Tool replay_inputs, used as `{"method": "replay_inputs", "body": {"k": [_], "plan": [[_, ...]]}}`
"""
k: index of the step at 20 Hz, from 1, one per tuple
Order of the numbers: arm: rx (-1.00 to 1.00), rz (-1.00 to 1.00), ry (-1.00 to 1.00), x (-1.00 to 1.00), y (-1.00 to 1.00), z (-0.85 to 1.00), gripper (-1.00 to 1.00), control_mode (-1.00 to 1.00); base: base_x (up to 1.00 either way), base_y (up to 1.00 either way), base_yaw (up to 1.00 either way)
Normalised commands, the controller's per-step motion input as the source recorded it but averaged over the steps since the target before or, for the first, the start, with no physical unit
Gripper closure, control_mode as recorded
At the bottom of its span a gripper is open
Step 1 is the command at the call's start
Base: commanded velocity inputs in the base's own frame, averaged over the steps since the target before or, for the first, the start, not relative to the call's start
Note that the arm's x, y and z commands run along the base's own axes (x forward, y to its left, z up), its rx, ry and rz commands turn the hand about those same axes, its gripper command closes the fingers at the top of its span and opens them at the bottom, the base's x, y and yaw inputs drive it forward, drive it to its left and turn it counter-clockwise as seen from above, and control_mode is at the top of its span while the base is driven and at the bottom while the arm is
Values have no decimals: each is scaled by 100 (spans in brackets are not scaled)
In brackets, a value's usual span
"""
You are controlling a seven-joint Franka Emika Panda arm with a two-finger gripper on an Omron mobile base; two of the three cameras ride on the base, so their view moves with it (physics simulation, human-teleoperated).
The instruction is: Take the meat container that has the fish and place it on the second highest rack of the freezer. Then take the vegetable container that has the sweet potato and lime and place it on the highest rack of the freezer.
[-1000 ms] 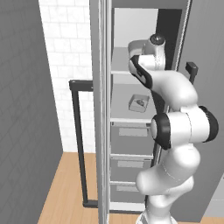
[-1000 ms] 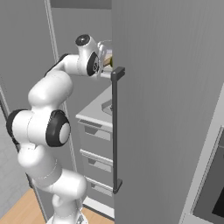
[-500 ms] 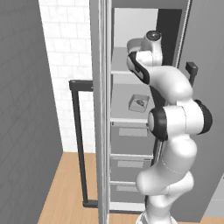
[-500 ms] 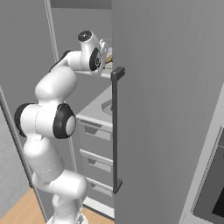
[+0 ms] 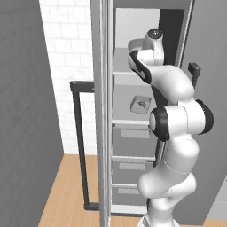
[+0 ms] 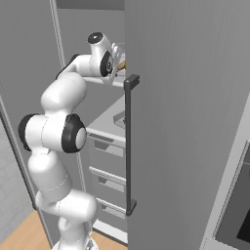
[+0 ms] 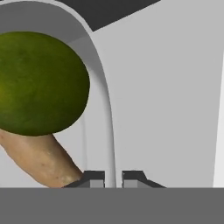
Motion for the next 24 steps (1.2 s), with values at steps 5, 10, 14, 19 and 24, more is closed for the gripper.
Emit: {"method": "replay_inputs", "body": {"k": [5, 10, 14, 19, 24], "plan": [[0, 0, 0, 0, 0, 0, -100, -100, 0, 0, 0], [0, 0, -7, 0, 0, 1, -100, -100, 0, 0, 0], [0, 0, -13, -49, 0, 25, -100, -100, 0, 0, 0], [0, 0, -5, -96, 0, 41, -100, -100, 0, 0, 0], [0, 2, 1, -100, 1, 41, -100, -100, 0, 0, 0]]}}
